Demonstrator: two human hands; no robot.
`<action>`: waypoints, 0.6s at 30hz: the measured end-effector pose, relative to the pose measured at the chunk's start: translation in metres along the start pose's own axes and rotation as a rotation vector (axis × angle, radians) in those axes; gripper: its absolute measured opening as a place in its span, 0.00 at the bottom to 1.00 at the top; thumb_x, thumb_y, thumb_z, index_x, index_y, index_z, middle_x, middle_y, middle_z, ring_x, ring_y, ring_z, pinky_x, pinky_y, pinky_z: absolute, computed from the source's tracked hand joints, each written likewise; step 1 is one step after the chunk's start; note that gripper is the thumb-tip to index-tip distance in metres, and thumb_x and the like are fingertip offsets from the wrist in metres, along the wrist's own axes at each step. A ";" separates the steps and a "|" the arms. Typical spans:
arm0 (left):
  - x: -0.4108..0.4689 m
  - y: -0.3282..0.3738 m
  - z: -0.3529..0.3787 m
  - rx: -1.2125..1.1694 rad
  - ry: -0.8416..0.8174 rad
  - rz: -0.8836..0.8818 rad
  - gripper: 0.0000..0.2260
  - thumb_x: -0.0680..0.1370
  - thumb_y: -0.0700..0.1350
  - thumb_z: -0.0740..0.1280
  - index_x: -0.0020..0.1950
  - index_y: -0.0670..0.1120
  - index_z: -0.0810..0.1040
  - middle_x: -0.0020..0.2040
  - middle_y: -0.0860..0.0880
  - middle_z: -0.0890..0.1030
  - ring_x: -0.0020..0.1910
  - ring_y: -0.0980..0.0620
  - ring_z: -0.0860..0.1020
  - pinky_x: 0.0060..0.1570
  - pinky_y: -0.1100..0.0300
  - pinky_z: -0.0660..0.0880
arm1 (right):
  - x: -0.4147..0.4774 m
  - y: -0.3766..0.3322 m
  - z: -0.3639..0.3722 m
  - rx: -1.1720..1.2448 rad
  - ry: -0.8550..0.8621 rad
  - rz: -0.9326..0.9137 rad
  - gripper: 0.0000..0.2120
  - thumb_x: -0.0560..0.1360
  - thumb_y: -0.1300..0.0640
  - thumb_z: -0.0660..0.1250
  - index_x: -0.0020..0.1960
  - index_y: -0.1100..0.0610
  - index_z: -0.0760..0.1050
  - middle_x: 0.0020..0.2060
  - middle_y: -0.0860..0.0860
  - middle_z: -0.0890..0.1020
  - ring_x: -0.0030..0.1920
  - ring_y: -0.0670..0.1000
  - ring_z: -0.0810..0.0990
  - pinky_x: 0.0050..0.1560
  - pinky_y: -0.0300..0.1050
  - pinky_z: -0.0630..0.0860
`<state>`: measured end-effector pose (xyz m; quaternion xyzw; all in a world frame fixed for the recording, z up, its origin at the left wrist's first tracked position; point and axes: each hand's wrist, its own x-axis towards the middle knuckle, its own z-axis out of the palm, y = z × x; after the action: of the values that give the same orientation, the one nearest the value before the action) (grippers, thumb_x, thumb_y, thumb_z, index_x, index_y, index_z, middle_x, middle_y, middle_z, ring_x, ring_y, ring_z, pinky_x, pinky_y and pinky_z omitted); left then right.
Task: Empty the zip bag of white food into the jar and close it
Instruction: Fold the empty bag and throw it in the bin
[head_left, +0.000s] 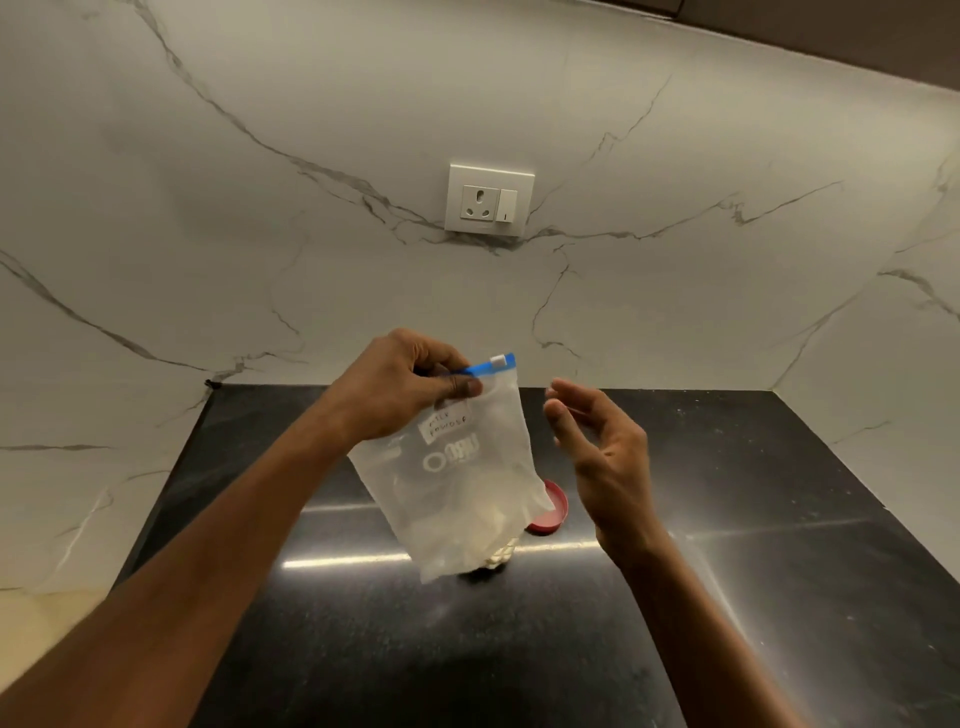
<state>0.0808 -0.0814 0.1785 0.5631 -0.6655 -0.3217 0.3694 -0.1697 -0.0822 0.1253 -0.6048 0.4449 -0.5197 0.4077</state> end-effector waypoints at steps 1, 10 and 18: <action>-0.001 0.000 0.001 0.004 -0.015 0.003 0.05 0.78 0.50 0.77 0.51 0.52 0.89 0.38 0.51 0.88 0.35 0.56 0.85 0.37 0.66 0.79 | 0.005 -0.006 0.006 -0.005 -0.027 -0.037 0.12 0.79 0.52 0.73 0.62 0.49 0.82 0.55 0.45 0.87 0.57 0.44 0.85 0.52 0.41 0.83; -0.013 -0.005 0.008 -0.022 -0.051 0.032 0.11 0.78 0.51 0.76 0.58 0.51 0.88 0.48 0.50 0.90 0.46 0.50 0.88 0.49 0.55 0.86 | 0.013 -0.021 0.033 0.128 -0.114 -0.003 0.06 0.80 0.63 0.71 0.51 0.56 0.86 0.43 0.53 0.88 0.44 0.49 0.87 0.45 0.42 0.83; -0.016 0.002 0.019 -0.080 0.037 0.113 0.08 0.81 0.50 0.73 0.56 0.49 0.89 0.47 0.52 0.90 0.47 0.54 0.88 0.51 0.59 0.84 | 0.007 -0.026 0.043 0.273 -0.064 0.108 0.06 0.77 0.66 0.72 0.46 0.60 0.88 0.42 0.63 0.87 0.42 0.56 0.85 0.47 0.51 0.83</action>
<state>0.0653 -0.0652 0.1683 0.5151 -0.6760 -0.3163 0.4214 -0.1232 -0.0807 0.1462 -0.5353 0.3888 -0.5332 0.5273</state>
